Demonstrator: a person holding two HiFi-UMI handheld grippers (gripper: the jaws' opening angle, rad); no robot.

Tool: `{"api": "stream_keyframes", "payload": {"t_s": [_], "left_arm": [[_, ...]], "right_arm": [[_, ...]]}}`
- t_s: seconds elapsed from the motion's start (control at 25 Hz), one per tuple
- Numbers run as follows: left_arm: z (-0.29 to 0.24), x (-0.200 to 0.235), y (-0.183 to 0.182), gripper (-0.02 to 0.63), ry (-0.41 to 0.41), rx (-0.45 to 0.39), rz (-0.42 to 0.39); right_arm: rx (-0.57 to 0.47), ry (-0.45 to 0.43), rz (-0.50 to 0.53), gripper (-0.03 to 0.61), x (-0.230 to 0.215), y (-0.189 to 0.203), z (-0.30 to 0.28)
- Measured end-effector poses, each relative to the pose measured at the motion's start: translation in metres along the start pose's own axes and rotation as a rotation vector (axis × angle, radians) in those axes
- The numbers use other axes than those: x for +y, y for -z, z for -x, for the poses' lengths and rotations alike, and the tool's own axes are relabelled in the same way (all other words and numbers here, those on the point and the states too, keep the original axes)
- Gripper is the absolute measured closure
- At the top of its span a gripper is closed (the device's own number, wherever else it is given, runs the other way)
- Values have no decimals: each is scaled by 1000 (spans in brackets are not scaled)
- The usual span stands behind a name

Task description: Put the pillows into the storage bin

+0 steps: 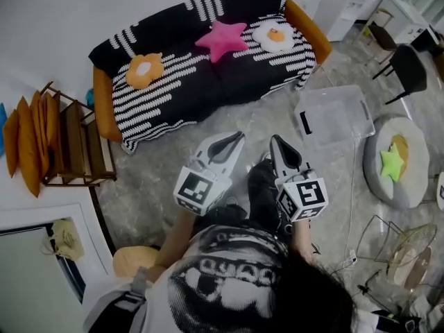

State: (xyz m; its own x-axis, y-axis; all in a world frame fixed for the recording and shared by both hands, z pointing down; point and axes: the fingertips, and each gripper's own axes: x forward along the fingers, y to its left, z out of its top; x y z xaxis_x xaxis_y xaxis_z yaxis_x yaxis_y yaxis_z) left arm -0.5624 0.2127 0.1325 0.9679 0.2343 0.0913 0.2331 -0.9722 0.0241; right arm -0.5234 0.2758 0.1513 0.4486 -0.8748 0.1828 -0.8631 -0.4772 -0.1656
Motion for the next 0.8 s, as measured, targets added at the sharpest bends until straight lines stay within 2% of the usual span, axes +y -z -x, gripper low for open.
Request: {"api": "stream_keyframes", "payload": {"t_s": [0.2,0.48,0.64,0.8], "left_arm": [[-64,22,1,598,-21,12,-20],[-179,54,-30,597,-51,-26,-41],[-237,62,-40,597,-79,13,-20],[-270,72,-39,597,-130,36,-24]], "right_arm": [[-2,-17,-9,578,-64,-10,-43],[8,-66,-1,578,-167,-48,-102],[12,-100,0,578,-220,-63,-131],[9,-132,-6,578,-256,-72,-156]]}}
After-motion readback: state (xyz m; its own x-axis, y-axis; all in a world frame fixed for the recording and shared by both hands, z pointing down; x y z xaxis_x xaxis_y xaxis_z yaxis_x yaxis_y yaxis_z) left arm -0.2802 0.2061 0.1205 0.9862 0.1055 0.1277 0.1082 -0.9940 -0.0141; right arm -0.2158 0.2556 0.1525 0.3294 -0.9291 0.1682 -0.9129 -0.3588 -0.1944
